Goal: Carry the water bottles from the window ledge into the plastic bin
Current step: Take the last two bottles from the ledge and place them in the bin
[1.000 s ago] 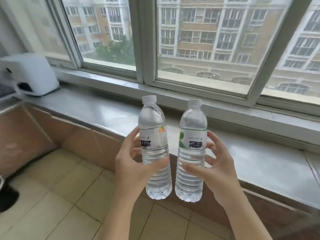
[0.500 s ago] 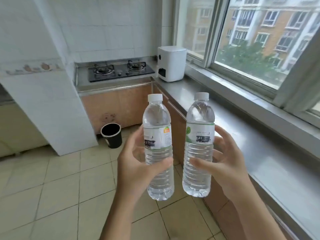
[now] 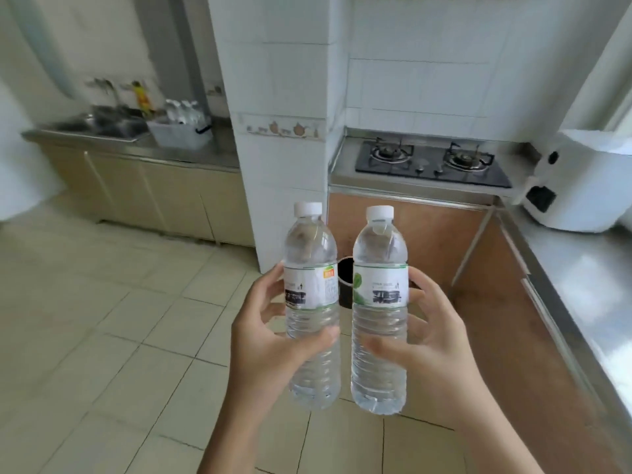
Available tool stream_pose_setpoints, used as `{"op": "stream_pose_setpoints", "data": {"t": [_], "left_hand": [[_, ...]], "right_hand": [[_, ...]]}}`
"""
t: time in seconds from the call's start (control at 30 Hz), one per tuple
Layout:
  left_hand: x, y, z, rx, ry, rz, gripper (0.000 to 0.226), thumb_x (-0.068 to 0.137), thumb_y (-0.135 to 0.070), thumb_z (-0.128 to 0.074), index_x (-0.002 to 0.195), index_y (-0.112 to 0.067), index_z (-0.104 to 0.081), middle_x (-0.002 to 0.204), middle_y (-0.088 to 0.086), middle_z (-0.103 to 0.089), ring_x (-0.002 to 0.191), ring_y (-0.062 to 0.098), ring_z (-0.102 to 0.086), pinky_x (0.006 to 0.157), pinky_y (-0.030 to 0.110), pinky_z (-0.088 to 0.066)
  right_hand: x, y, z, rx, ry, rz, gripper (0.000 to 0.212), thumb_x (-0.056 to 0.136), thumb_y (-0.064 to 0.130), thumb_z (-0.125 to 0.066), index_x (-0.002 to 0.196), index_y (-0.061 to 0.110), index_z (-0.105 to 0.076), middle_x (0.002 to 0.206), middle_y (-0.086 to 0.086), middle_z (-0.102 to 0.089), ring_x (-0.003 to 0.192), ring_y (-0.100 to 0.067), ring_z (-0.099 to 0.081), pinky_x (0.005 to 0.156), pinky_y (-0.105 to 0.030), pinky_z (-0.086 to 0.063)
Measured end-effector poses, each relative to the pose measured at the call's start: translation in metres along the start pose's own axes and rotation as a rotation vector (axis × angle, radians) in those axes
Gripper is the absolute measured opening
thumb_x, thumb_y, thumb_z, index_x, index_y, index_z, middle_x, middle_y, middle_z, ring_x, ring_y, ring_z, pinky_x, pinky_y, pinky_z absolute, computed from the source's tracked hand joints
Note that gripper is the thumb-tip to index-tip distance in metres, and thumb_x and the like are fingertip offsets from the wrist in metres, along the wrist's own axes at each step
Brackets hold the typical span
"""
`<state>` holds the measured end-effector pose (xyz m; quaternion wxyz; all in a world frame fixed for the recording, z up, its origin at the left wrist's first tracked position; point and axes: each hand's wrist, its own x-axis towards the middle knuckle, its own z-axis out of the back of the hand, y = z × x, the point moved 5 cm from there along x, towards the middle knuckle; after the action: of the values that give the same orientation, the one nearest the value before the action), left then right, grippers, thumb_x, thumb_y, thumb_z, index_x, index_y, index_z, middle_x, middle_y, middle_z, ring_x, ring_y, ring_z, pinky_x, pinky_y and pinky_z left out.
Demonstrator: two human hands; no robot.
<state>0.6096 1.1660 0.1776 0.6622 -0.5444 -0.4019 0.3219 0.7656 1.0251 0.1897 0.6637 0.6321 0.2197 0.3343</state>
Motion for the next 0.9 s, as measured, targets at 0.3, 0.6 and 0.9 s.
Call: {"op": "stream_pose_setpoints", "data": {"t": [0.3,0.6,0.9], "left_hand": [[0.091,0.027,0.084,0.076,-0.286,0.028,0.091,0.038,-0.033,-0.089,0.121,-0.05,-0.056,0.115,-0.026,-0.068,0.102,0.004,-0.065,0.068,0.018,-0.048],[0.239,0.055,0.192,0.083,-0.366,0.013,0.088,0.041,-0.023,-0.092,0.115,-0.055,-0.056,0.113,-0.026,-0.068,0.098,0.005,-0.065,0.061,0.012,-0.049],[0.365,0.083,0.267,0.097,-0.407,-0.011,0.088,0.041,-0.023,-0.093,0.111,-0.06,-0.055,0.113,-0.029,-0.066,0.098,0.002,-0.065,0.062,0.013,-0.051]], "right_hand": [[0.133,-0.021,-0.126,0.016,0.292,-0.003,0.091,0.05,0.008,-0.094,0.121,0.047,-0.052,0.112,0.022,-0.062,0.102,0.002,-0.062,0.086,-0.027,-0.051],[0.261,-0.015,-0.276,0.034,0.36,0.024,0.091,0.052,0.001,-0.09,0.112,0.056,-0.049,0.117,0.011,-0.061,0.1,-0.004,-0.064,0.088,-0.031,-0.053],[0.374,-0.008,-0.385,0.015,0.378,0.059,0.087,0.055,-0.005,-0.087,0.11,0.053,-0.051,0.103,0.023,-0.065,0.097,0.001,-0.064,0.094,-0.039,-0.051]]}}
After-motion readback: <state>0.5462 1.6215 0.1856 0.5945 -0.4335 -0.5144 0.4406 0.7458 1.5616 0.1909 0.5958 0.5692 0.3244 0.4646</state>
